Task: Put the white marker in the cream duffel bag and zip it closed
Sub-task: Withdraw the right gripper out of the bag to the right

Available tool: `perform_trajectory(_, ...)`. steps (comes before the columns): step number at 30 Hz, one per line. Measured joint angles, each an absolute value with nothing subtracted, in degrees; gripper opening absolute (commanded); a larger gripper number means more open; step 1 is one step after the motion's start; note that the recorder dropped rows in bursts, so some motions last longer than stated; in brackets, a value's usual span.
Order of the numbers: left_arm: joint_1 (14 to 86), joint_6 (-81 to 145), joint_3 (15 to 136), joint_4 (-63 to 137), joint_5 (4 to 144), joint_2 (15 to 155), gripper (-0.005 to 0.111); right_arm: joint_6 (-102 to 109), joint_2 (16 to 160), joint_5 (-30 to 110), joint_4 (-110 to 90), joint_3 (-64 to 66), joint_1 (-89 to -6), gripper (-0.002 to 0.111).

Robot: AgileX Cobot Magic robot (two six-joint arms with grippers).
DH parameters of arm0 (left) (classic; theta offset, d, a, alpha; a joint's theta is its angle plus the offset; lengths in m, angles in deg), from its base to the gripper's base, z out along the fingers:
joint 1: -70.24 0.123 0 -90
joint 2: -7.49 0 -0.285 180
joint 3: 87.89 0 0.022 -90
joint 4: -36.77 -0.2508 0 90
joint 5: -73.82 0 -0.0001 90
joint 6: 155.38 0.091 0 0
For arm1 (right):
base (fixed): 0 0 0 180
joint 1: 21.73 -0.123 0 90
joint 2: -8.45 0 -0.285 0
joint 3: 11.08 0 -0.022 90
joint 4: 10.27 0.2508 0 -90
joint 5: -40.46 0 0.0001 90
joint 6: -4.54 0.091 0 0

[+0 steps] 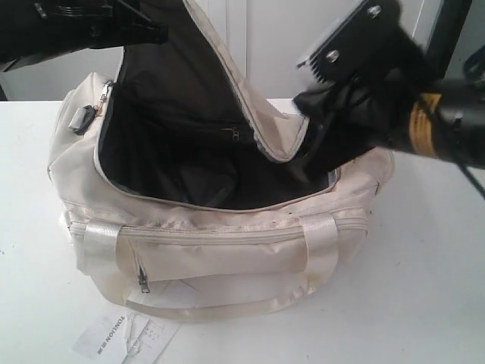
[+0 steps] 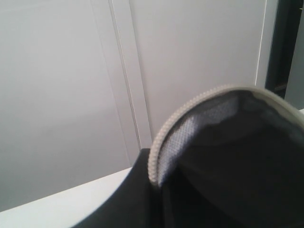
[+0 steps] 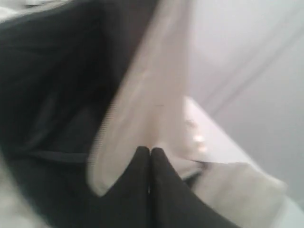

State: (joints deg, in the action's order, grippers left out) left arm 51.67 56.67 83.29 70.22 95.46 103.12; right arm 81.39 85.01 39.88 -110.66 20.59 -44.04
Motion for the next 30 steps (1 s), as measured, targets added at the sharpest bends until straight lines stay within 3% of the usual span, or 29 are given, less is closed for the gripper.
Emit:
perform_trajectory(7, 51.7, 56.7, 83.3, 70.2, 95.5, 103.1, 0.000, 75.5, 82.5, 70.9, -110.3, 20.6, -44.0, 0.000)
perform_trajectory(14, 51.7, 56.7, 83.3, 70.2, 95.0, 103.1, 0.000, 53.0, 82.4, 87.2, -92.0, 20.6, -44.0, 0.000)
perform_trajectory(24, 51.7, 56.7, 83.3, 70.2, 91.6, 103.1, 0.000, 13.6, 82.4, 88.4, -30.0, 20.6, -44.0, 0.000)
perform_trajectory(30, 51.7, 57.1, 83.3, 70.2, 84.8, 103.1, 0.000, -2.3, 82.4, 86.0, -6.7, 20.6, -44.0, 0.000)
